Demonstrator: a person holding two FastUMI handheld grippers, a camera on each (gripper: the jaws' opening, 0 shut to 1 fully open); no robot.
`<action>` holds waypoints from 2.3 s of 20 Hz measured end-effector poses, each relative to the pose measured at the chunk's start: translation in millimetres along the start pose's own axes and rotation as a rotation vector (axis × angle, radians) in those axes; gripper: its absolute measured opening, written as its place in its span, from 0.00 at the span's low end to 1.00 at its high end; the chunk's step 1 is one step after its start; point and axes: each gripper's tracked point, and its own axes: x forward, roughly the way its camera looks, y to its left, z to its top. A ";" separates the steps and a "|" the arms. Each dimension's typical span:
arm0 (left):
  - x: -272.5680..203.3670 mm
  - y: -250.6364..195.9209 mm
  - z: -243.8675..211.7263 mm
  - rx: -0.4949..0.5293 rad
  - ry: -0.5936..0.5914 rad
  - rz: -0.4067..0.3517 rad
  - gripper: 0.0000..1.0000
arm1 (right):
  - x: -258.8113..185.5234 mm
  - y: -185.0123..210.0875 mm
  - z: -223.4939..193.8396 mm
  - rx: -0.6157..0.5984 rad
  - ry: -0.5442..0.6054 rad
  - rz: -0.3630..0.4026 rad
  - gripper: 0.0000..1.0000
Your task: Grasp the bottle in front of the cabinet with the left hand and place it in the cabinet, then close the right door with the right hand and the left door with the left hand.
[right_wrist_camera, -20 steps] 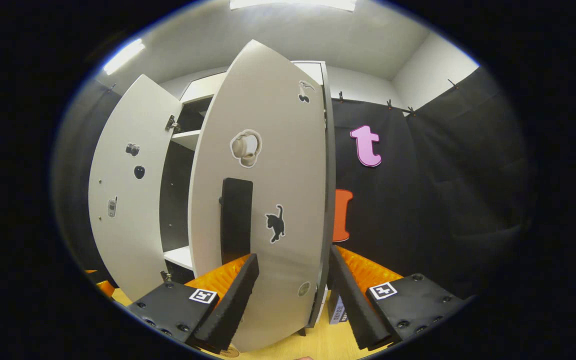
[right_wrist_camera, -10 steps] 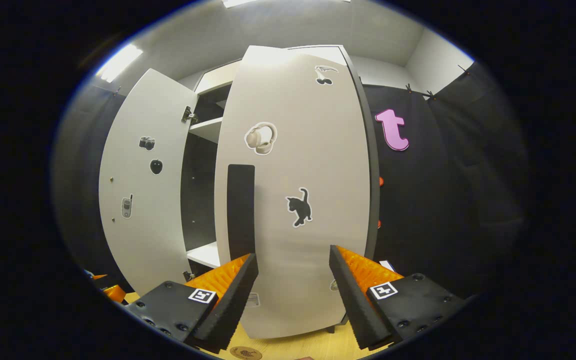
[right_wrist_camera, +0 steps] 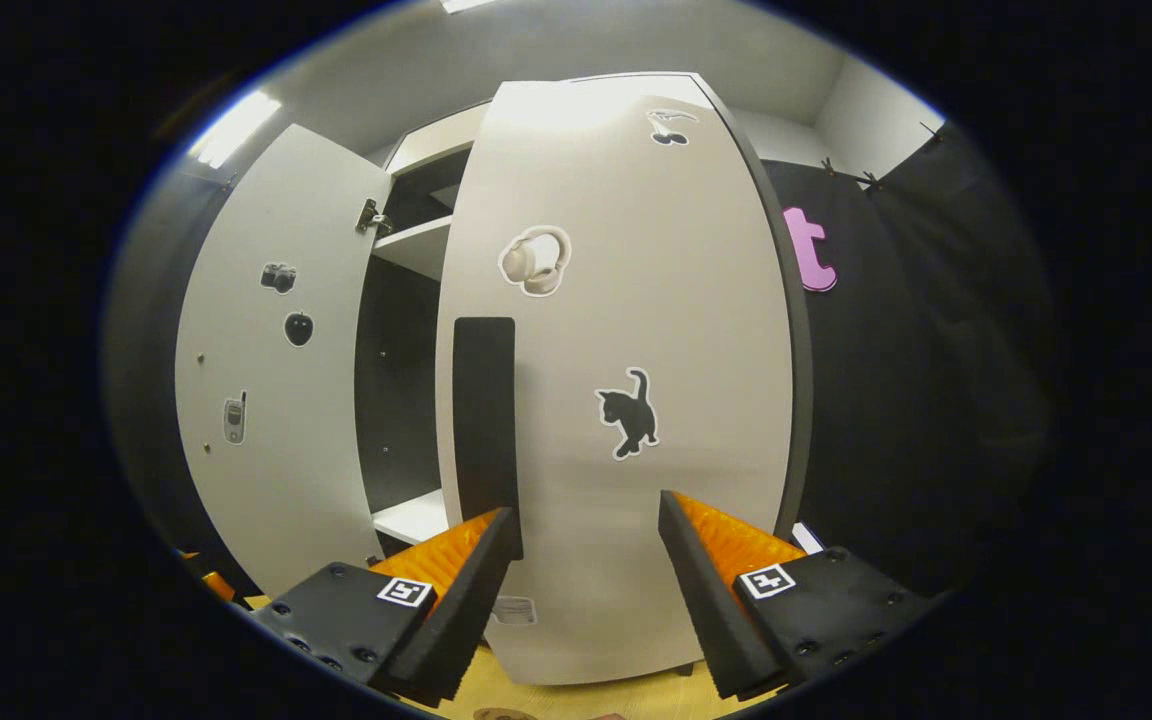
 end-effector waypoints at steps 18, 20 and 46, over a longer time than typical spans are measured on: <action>40.9 111.1 104.1 -0.069 -0.155 0.212 0.94 | -26.2 13.6 -1.4 -0.010 -0.016 -0.027 0.95; 62.0 119.1 126.9 -0.093 -0.172 0.202 0.94 | -51.3 11.6 -1.0 -0.006 -0.022 -0.025 0.96; 135.8 51.3 162.2 0.098 -0.130 -0.062 0.90 | -188.1 -77.3 -13.5 0.046 -0.064 -0.231 0.89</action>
